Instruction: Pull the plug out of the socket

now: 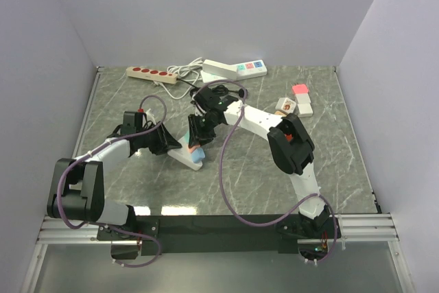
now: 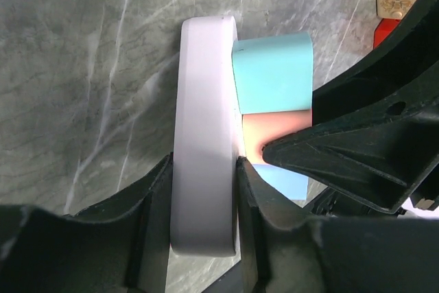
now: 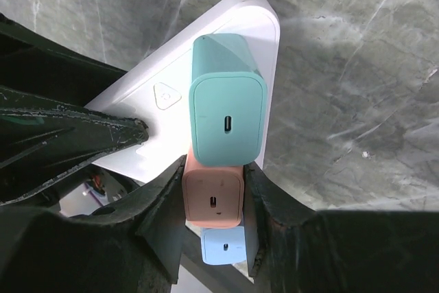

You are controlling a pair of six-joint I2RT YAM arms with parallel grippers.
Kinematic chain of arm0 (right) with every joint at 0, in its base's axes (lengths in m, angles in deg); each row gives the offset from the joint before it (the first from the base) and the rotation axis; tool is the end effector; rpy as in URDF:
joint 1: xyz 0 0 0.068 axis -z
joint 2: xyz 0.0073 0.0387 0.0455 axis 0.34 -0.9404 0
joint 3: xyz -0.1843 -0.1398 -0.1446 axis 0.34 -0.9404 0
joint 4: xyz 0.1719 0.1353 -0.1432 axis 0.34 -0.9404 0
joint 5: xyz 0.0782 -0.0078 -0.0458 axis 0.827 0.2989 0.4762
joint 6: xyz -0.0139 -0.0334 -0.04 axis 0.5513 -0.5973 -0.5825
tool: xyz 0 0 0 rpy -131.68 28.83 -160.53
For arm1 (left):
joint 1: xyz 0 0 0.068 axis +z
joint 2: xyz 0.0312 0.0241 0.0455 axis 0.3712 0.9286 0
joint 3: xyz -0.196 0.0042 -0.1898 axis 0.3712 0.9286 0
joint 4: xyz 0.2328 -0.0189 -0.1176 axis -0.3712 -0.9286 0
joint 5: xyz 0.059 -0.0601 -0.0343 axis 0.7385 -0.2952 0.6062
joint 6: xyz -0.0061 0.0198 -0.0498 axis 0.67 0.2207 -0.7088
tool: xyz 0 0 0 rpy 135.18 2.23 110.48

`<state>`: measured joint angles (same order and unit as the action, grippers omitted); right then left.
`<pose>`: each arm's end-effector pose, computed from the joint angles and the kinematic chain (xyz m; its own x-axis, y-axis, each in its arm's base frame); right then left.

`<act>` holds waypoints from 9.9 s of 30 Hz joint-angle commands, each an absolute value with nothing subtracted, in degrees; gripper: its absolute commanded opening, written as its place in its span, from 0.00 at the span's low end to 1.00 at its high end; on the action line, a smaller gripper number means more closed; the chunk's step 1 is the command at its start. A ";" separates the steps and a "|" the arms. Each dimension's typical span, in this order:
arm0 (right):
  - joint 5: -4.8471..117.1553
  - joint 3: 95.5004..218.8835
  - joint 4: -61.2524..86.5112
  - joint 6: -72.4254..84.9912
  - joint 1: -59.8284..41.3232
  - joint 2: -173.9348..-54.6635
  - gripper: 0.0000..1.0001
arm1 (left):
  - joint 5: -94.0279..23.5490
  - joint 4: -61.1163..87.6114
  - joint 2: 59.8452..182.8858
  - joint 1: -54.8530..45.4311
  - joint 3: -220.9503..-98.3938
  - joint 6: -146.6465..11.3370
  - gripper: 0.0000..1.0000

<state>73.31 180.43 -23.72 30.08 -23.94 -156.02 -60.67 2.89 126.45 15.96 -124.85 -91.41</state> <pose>0.3239 0.3314 0.1979 -0.9375 -0.2589 -0.2324 -0.3467 0.7501 0.5632 0.2575 -0.0461 0.1692 -0.8823 -0.3936 -0.2582 -0.0998 0.6925 -0.7145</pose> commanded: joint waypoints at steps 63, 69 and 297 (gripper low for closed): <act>53.77 168.49 -23.52 33.58 16.28 -135.18 0.94 | -67.58 9.03 134.11 12.65 -126.52 -90.62 0.01; 66.16 165.76 -22.81 28.83 9.69 -129.55 0.95 | -68.20 10.61 136.66 10.72 -126.97 -90.79 0.01; 68.29 150.02 -22.72 34.45 13.28 -114.34 0.99 | -45.08 26.26 171.46 30.14 -160.36 -133.68 0.26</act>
<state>66.38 148.54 -23.37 36.11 13.77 -114.38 -48.61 29.86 167.34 29.95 -159.03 -130.92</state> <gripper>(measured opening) 0.986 0.397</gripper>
